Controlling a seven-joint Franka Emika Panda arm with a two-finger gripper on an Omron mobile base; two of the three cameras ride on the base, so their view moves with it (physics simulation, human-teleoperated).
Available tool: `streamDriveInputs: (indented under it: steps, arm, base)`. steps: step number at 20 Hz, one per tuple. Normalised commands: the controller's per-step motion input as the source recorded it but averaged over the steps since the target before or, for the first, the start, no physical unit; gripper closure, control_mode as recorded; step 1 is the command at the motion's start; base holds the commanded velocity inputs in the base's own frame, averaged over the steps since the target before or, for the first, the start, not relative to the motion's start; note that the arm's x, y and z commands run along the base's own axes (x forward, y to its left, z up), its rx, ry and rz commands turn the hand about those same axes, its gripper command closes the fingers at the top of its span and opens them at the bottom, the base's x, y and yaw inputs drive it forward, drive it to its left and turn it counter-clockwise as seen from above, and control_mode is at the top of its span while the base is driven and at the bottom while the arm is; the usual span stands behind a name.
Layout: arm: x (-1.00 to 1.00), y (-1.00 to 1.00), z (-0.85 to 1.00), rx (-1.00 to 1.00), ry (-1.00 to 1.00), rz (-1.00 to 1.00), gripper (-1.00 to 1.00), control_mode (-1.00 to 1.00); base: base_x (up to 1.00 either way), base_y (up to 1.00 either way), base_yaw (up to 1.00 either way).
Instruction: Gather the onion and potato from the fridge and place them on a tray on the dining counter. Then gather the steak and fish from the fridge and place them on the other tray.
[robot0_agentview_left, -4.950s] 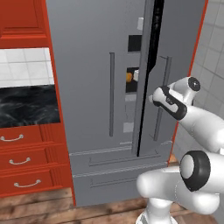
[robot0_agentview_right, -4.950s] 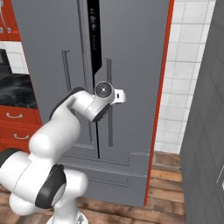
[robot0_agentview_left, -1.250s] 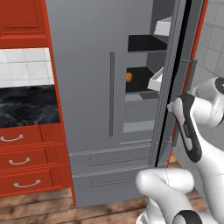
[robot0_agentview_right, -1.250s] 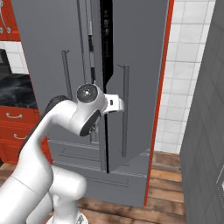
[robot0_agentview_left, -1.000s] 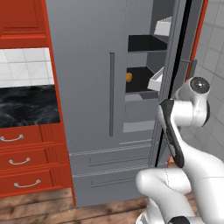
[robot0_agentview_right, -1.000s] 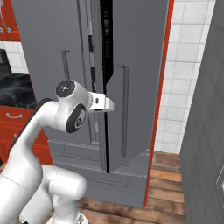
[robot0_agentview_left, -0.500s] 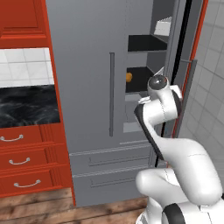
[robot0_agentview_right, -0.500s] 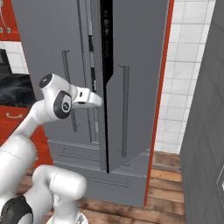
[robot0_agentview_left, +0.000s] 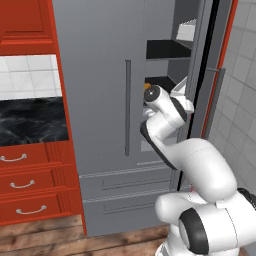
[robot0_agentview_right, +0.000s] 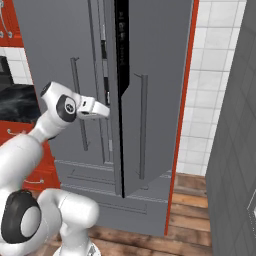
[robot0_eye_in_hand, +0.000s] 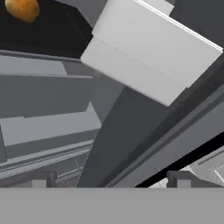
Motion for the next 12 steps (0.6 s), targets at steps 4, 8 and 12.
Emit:
streamDriveInputs:
  steps: [4, 8, 12]
  arm:
    - [0.19, 0.00, -0.10, -0.06, -0.01, -0.10, -1.00, -1.00]
    - [0.16, 0.00, -0.09, -0.06, -0.03, -0.12, -1.00, -1.00]
    - [0.12, -0.06, -0.09, -0.05, -0.03, -0.08, -1.00, -1.00]
  base:
    - [0.00, 0.00, 0.00]
    - [0.00, 0.00, 0.00]
    - [0.00, 0.00, 0.00]
